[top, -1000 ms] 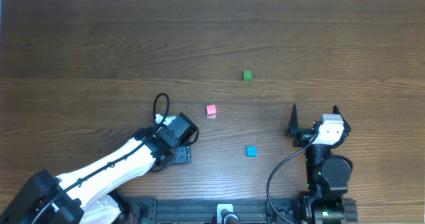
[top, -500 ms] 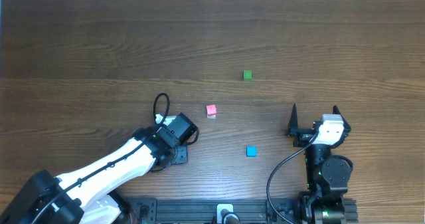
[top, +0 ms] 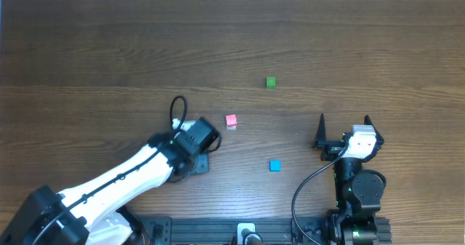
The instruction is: Stack Cubes
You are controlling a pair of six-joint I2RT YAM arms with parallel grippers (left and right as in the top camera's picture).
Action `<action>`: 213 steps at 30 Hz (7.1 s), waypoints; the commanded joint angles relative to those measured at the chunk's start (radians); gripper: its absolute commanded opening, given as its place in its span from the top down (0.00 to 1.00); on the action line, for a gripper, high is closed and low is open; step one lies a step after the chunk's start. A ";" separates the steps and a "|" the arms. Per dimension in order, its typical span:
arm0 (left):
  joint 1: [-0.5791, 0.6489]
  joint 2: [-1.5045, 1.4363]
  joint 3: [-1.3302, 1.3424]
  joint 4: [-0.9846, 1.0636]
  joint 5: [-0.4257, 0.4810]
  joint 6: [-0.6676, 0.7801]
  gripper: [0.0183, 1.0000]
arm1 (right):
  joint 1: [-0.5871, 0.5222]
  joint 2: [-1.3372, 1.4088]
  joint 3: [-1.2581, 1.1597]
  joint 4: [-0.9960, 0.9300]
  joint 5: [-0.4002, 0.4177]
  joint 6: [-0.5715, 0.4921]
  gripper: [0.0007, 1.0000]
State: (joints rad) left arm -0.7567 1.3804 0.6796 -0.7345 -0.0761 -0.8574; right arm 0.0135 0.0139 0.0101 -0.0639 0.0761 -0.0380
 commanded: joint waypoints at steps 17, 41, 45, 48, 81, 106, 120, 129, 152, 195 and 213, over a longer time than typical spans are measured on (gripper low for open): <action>-0.001 0.486 0.734 -0.203 0.035 -0.040 0.98 | -0.006 -0.008 -0.005 -0.004 -0.008 -0.004 0.01; -0.001 0.521 0.734 -0.227 0.034 -0.041 0.98 | -0.006 -0.008 -0.005 -0.004 -0.008 -0.004 0.01; -0.001 0.531 0.734 -0.227 0.034 -0.041 0.98 | -0.006 -0.008 -0.005 -0.004 -0.008 -0.004 0.01; -0.002 0.539 0.734 -0.226 0.034 -0.041 0.98 | -0.006 -0.008 -0.005 -0.004 -0.008 -0.004 0.01; -0.005 0.551 0.734 -0.224 0.011 -0.041 0.66 | -0.006 -0.008 -0.005 -0.004 -0.008 -0.004 0.01; -0.003 0.141 0.734 -0.061 -0.275 0.048 0.00 | -0.006 -0.008 -0.005 -0.003 -0.008 -0.004 0.01; 0.314 -0.255 0.729 0.048 -0.258 0.320 0.01 | -0.006 -0.008 -0.005 -0.004 -0.008 -0.004 0.01; 0.628 -0.546 0.568 0.157 0.013 0.462 0.01 | -0.006 -0.008 -0.005 -0.004 -0.008 -0.004 0.01; 0.801 -1.338 -0.634 0.776 0.318 0.747 0.00 | -0.006 -0.008 -0.005 -0.004 -0.008 -0.004 0.01; 0.801 -1.358 -0.664 0.810 0.314 0.746 0.00 | 0.113 1.228 1.087 -0.542 -0.406 0.122 0.01; 0.801 -1.358 -0.664 0.810 0.314 0.746 0.00 | 0.320 1.854 1.364 -0.682 -0.094 0.316 0.01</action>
State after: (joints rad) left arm 0.0399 0.0277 0.0231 0.0704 0.2329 -0.1268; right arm 0.3309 1.8301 1.3510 -0.7353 -0.1108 0.2325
